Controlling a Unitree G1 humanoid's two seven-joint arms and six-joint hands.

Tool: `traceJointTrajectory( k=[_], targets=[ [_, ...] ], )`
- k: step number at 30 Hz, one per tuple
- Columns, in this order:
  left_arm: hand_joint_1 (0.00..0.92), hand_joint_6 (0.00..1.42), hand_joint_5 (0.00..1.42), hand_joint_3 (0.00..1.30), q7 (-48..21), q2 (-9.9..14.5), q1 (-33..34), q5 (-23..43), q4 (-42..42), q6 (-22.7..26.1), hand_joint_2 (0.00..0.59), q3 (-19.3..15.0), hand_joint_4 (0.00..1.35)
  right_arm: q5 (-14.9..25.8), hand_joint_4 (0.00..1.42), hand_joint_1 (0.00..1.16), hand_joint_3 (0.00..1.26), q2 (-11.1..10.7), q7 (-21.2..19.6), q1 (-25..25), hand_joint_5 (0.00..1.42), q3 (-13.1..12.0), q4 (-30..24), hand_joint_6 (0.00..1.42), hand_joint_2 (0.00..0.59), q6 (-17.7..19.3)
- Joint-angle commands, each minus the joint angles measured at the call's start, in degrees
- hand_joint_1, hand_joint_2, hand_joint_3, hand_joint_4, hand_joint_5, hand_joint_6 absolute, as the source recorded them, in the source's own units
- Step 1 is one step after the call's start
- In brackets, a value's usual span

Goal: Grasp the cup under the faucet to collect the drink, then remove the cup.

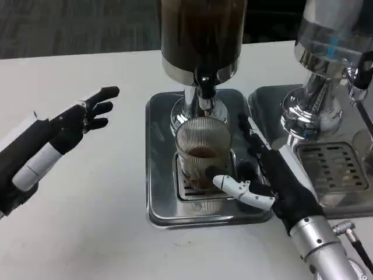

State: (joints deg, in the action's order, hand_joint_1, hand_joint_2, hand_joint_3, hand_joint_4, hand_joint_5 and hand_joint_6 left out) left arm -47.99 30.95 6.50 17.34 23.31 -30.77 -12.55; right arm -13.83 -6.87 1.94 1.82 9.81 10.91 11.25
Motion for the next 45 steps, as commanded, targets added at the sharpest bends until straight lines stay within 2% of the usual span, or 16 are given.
traceJointTrajectory(
  k=[1,14,24,34,45],
  targets=[
    [0.000,0.09,0.04,0.11,0.91,0.19,-1.19,-0.78,0.59,-0.41,0.058,-0.29,0.00,-0.42,0.00,0.71,0.00,0.61,-1.21,1.52,0.00,0.10,2.14,0.03,0.201,1.58],
    [0.000,0.09,0.05,0.13,1.55,0.68,-2.28,-0.82,1.25,0.14,0.068,-0.48,0.01,0.87,0.00,0.71,0.00,2.14,-1.05,5.53,0.00,-0.28,9.12,0.04,0.191,4.56],
    [0.000,0.09,0.06,0.14,2.00,1.20,-3.14,-0.80,1.41,0.64,0.075,-1.00,0.02,2.61,0.00,0.70,0.00,2.14,0.69,8.91,0.00,-0.06,15.02,0.04,0.184,7.70],
    [0.000,0.10,0.07,0.16,2.26,1.77,-3.46,-0.91,1.82,1.22,0.079,-1.27,0.03,2.18,0.00,0.69,0.00,2.45,0.93,10.59,0.00,0.32,19.22,0.07,0.182,9.97],
    [0.000,0.11,0.07,0.17,2.22,2.68,-3.60,-0.99,2.41,1.91,0.080,-1.74,0.05,2.84,0.00,0.69,0.00,4.08,1.37,13.10,0.00,0.42,26.54,0.14,0.182,15.29]
  ],
)
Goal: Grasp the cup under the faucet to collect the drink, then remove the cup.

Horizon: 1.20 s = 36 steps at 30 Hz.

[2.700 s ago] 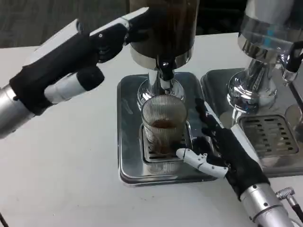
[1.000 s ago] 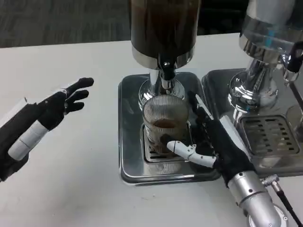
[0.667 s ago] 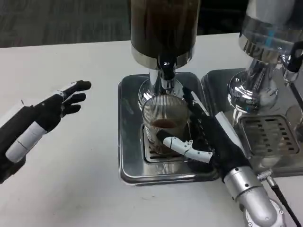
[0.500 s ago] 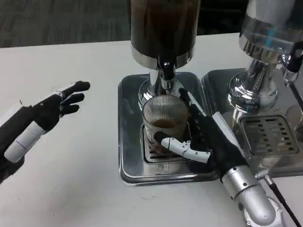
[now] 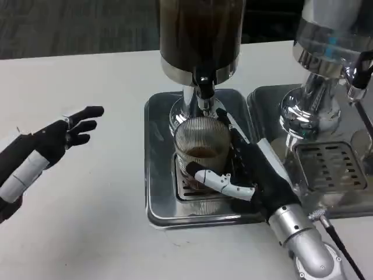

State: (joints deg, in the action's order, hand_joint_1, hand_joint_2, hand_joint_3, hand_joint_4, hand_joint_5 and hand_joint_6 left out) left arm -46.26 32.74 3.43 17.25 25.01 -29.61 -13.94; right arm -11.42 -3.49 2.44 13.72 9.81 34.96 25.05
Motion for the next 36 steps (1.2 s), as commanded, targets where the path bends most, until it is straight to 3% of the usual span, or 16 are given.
traceJointTrajectory(
  k=[1,12,19,27,33,34,36],
  targets=[
    [0.000,0.11,0.08,0.17,0.46,0.92,-0.56,-0.89,0.71,0.76,0.080,-0.39,0.05,0.43,0.00,0.69,0.00,0.79,0.87,1.32,0.00,0.47,2.92,0.14,0.182,1.82],
    [0.000,0.13,0.09,0.18,0.46,1.00,-0.59,-1.17,1.66,1.08,0.079,-0.81,0.06,-1.66,0.05,0.74,0.04,1.10,-1.90,1.22,0.16,1.25,4.92,0.24,0.174,3.18],
    [0.000,0.14,0.09,0.19,0.62,0.90,-0.84,-1.20,1.79,1.08,0.079,-0.91,0.07,-3.66,0.06,0.74,0.05,0.63,-3.77,1.09,0.17,2.23,5.19,0.26,0.174,2.57],
    [0.000,0.15,0.10,0.19,0.94,0.85,-1.27,-1.21,1.92,1.10,0.081,-0.88,0.08,-5.62,0.21,0.84,0.17,0.29,-6.71,0.32,0.37,2.61,4.24,0.46,0.176,1.37],
    [0.000,0.15,0.10,0.20,1.28,1.01,-1.55,-1.16,1.94,1.17,0.076,-1.13,0.08,-8.61,0.31,0.89,0.26,0.73,-12.34,-1.08,0.50,2.78,2.39,0.63,0.174,-0.03],
    [0.000,0.15,0.10,0.20,1.30,1.03,-1.60,-1.15,1.88,1.21,0.074,-1.16,0.08,-9.05,0.38,0.90,0.31,0.81,-13.32,-1.32,0.59,2.85,2.13,0.77,0.172,-0.10],
    [0.000,0.15,0.10,0.20,1.23,1.06,-1.69,-1.12,1.85,1.21,0.074,-1.18,0.08,-10.10,0.47,0.93,0.37,1.11,-15.80,-1.89,0.68,3.02,1.69,0.91,0.173,-0.05]
  ],
)
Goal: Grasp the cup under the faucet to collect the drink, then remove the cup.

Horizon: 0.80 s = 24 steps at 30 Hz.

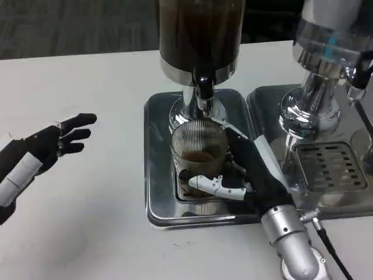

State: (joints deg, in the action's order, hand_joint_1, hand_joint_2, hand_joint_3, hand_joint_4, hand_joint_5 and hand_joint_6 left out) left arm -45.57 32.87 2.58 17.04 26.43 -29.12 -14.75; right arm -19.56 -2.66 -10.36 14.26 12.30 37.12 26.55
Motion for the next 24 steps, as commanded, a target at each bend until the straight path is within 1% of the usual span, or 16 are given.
traceJointTrajectory(
  k=[1,3,6,10,12,17,20,22,23,24],
  targets=[
    [0.000,0.15,0.10,0.20,0.43,0.93,-0.88,-0.90,0.39,0.72,0.074,-0.32,0.08,-2.52,0.49,0.94,0.39,0.53,-4.51,-2.82,0.71,0.56,-0.71,0.96,0.173,-1.41],
    [0.000,0.15,0.10,0.20,0.27,0.90,-0.91,-0.94,0.26,0.72,0.074,-0.16,0.09,-3.18,0.58,0.94,0.46,0.84,-6.47,-3.31,0.80,0.57,-1.02,1.09,0.173,-1.21],
    [0.000,0.15,0.10,0.20,0.13,0.76,-0.75,-1.12,0.11,0.75,0.075,0.23,0.09,-4.59,0.65,0.95,0.52,1.22,-9.94,-4.02,0.88,0.65,-1.40,1.20,0.184,-0.80],
    [0.000,0.16,0.11,0.20,0.02,0.69,-0.59,-1.23,0.12,0.86,0.075,0.54,0.09,-6.38,0.74,0.97,0.61,1.55,-14.92,-5.05,0.98,0.51,-1.78,1.30,0.177,0.41],
    [0.000,0.16,0.11,0.20,-0.07,0.65,-0.59,-1.32,0.00,0.88,0.075,0.73,0.09,-7.17,0.77,0.97,0.63,1.60,-16.84,-5.42,1.01,0.49,-1.87,1.33,0.177,0.92],
    [0.000,0.16,0.11,0.20,-0.56,0.39,-0.28,-1.68,-0.26,0.79,0.078,1.60,0.09,-8.16,0.80,0.97,0.66,1.58,-20.85,-6.35,1.04,0.43,-2.22,1.37,0.169,2.52],
    [0.000,0.16,0.12,0.20,-0.82,0.00,0.60,-2.18,-0.06,0.72,0.081,2.52,0.09,-8.42,0.82,0.96,0.69,1.37,-22.39,-7.00,1.08,0.40,-3.09,1.40,0.164,3.65],
    [0.000,0.16,0.12,0.20,-0.90,-0.22,1.32,-2.39,0.14,0.71,0.083,3.23,0.09,-8.50,0.83,0.96,0.70,1.20,-22.97,-7.57,1.08,0.25,-4.04,1.41,0.156,4.33],
    [0.000,0.16,0.12,0.20,-0.93,-0.45,1.82,-2.55,0.26,0.73,0.083,3.69,0.09,-8.47,0.83,0.97,0.71,1.15,-23.07,-7.71,1.08,0.22,-4.31,1.41,0.137,4.48],
    [0.000,0.16,0.12,0.20,-0.96,-0.59,2.22,-2.65,0.45,0.74,0.084,3.98,0.09,-8.38,0.83,0.99,0.72,1.12,-23.20,-8.01,1.07,0.09,-4.83,1.41,0.106,4.63]
  ],
)
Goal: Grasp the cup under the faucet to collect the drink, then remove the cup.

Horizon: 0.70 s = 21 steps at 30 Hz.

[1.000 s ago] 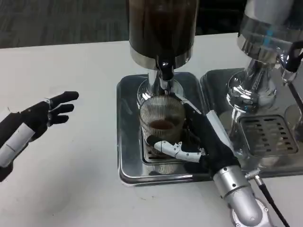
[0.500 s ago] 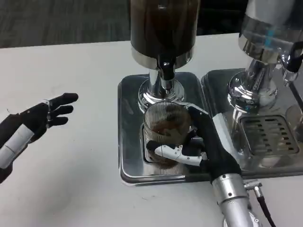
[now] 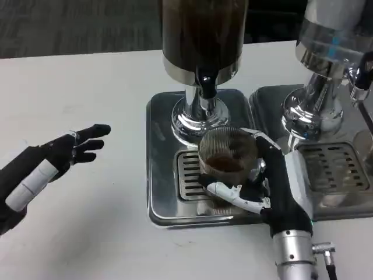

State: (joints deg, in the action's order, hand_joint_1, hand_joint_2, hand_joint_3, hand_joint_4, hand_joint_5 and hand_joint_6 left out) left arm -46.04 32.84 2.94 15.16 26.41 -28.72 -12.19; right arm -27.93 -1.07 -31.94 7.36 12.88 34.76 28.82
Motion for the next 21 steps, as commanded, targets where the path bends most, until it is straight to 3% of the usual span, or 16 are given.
traceJointTrajectory(
  k=[1,13,21],
  targets=[
    [0.000,0.16,0.12,0.20,-0.48,-0.71,2.22,-0.88,0.65,0.32,0.084,1.71,0.08,0.04,0.83,1.00,0.73,-0.52,-1.73,-1.46,1.06,-0.61,-3.09,1.39,0.088,2.43],
    [0.000,0.16,0.11,0.19,0.01,-2.83,5.84,-3.66,3.58,-0.88,0.085,5.82,0.07,0.10,0.90,1.09,0.83,-0.65,-1.78,-4.39,1.09,-1.51,-9.33,1.37,0.080,1.77],
    [0.000,0.14,0.09,0.18,0.02,-3.00,6.65,-4.72,4.73,-1.79,0.081,6.90,0.05,0.51,0.94,1.11,0.86,-0.57,-0.84,-5.54,1.12,-1.82,-11.86,1.39,0.086,0.27]
  ],
)
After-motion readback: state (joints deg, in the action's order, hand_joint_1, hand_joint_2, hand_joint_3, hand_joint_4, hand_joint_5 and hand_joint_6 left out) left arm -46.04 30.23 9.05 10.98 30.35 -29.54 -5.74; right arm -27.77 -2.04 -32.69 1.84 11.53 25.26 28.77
